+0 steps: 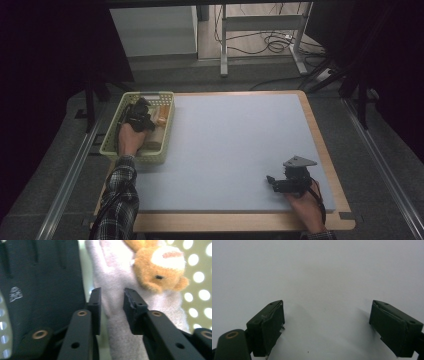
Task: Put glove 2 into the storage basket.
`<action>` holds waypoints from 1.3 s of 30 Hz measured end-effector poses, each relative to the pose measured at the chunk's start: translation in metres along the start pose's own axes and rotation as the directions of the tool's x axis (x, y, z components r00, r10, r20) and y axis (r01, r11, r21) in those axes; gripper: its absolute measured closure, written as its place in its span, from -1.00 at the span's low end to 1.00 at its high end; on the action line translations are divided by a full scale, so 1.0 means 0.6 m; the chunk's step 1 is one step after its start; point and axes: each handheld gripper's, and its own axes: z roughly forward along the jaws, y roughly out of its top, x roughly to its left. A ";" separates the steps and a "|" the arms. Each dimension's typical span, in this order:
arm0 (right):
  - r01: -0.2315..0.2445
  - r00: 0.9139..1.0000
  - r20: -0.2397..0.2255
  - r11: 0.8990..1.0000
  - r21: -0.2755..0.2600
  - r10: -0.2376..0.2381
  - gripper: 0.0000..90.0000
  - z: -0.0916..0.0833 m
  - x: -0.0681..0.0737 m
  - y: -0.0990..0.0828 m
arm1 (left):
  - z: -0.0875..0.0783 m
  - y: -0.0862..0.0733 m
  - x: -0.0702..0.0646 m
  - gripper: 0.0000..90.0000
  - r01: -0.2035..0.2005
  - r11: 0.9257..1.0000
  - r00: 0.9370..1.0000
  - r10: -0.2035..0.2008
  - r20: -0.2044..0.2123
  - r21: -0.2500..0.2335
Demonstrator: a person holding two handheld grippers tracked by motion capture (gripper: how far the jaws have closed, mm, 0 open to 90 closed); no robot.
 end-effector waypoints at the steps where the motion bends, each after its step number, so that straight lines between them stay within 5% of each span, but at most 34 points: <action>1: 0.000 1.000 0.000 1.000 0.000 0.000 -0.72 0.000 0.000 0.000 | -0.004 -0.001 0.004 0.42 0.002 1.000 1.000 -0.002 -0.001 -0.007; 15: 0.000 1.000 0.001 1.000 0.000 0.000 -0.72 0.000 0.000 0.000 | -0.044 -0.021 0.025 -0.25 -0.019 0.990 0.999 0.023 0.023 -0.139; 39: 0.001 1.000 0.001 1.000 0.000 -0.001 -0.72 0.000 0.000 0.000 | -0.086 -0.060 0.013 -0.78 -0.061 0.965 0.990 0.091 0.109 -0.253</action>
